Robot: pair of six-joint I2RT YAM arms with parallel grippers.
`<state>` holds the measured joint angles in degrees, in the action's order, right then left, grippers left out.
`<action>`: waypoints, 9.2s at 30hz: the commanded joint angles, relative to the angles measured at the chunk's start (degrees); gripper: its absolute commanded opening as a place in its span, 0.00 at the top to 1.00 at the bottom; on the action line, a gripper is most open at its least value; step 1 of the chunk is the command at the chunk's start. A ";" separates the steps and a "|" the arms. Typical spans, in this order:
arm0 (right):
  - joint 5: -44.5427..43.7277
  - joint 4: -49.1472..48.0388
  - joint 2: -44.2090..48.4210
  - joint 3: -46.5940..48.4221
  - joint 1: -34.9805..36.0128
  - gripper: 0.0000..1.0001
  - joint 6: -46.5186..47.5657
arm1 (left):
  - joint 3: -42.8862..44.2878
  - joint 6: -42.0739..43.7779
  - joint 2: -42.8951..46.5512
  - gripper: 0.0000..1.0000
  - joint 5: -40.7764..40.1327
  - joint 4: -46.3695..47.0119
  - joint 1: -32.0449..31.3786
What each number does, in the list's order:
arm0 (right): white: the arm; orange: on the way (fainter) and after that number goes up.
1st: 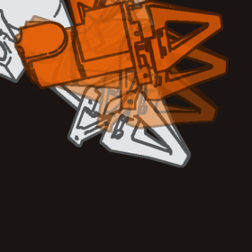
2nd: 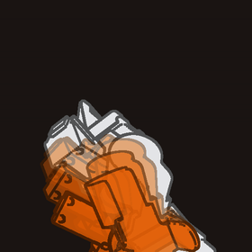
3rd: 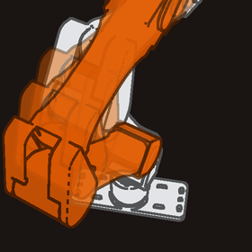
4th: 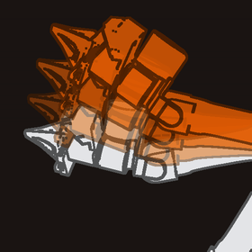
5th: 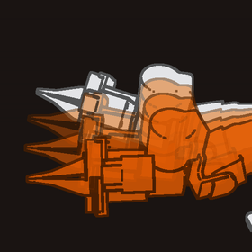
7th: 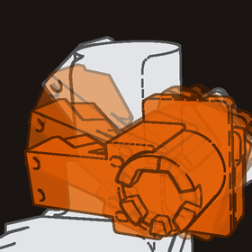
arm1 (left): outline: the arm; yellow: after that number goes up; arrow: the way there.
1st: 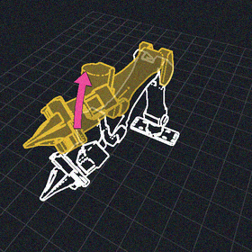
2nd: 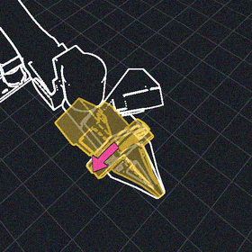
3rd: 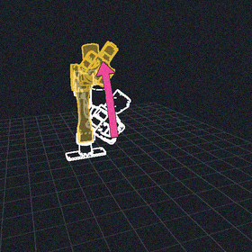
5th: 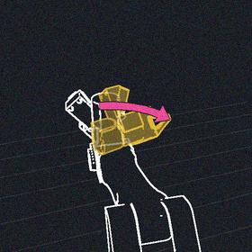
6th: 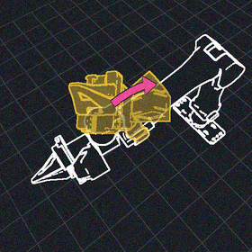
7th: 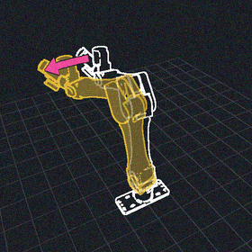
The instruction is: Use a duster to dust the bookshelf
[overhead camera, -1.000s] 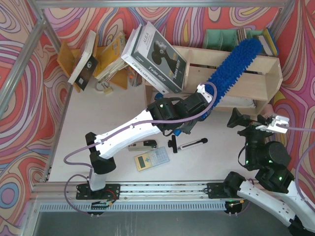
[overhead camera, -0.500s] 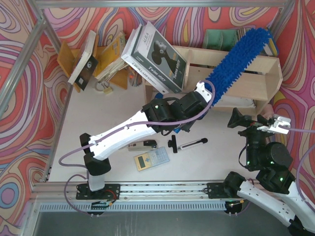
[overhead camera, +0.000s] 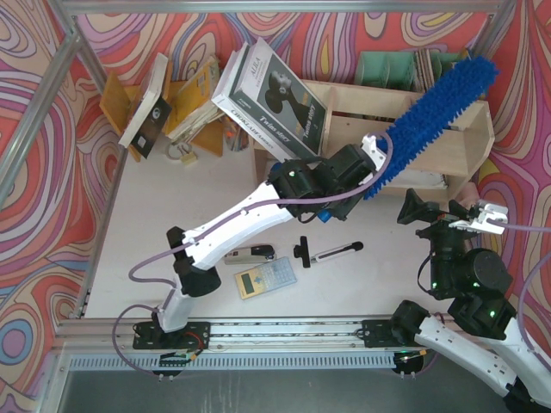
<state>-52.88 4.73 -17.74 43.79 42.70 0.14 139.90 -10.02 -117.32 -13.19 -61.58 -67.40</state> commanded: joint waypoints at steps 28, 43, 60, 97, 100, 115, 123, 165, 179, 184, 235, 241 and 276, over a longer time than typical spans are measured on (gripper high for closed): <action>-0.31 -1.48 0.51 -0.02 0.02 0.01 -0.31 | -7.15 2.88 2.35 1.00 10.88 2.90 -2.21; -0.82 -1.26 0.99 0.05 0.01 0.01 -0.59 | -2.93 -1.16 1.90 1.00 2.31 2.92 2.22; -0.72 -1.49 0.43 -0.01 0.02 0.01 -0.37 | 0.20 -1.33 -0.96 1.00 8.61 -0.64 6.40; -0.56 -1.24 0.25 0.17 -0.05 0.01 -0.58 | -19.50 -1.30 10.91 1.00 5.21 10.71 -3.68; -0.26 -1.31 0.20 0.09 -0.01 0.01 -0.63 | -25.84 -4.97 15.91 1.00 0.70 14.64 -3.94; 2.37 -1.60 -0.34 -0.03 -0.03 0.01 0.06 | -38.71 -22.02 27.53 1.00 -9.83 13.04 -4.85; 3.11 -1.42 -1.45 0.71 0.00 0.01 -0.68 | -42.93 -26.58 28.07 1.00 -16.47 9.38 -10.15; 1.63 -1.02 -1.51 0.57 -0.03 0.01 -0.05 | -52.89 -28.82 25.03 1.00 -16.79 9.83 -17.69; 2.01 -0.84 -1.75 0.66 -0.03 0.01 -0.32 | -53.30 -28.91 24.99 1.00 -18.96 8.49 -17.63; 2.00 -0.80 -1.77 0.69 0.02 0.01 -0.31 | -51.15 -26.27 27.34 1.00 -21.88 10.12 -16.46; 3.42 0.73 -3.54 2.46 0.01 0.01 -4.50 | -46.35 -39.16 21.03 1.00 -20.94 0.97 -13.63; 4.79 7.79 -9.22 8.43 -0.02 0.01 -12.01 | -44.82 -35.22 20.38 1.00 -20.39 4.74 -13.60; 5.05 2.08 -6.52 0.61 -0.02 0.01 -8.35 | -46.32 -41.53 26.10 1.00 -37.72 1.54 -13.19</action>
<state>-46.92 8.84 -24.82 44.73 42.70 -7.57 91.50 -49.84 -94.15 -38.22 -63.31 -82.39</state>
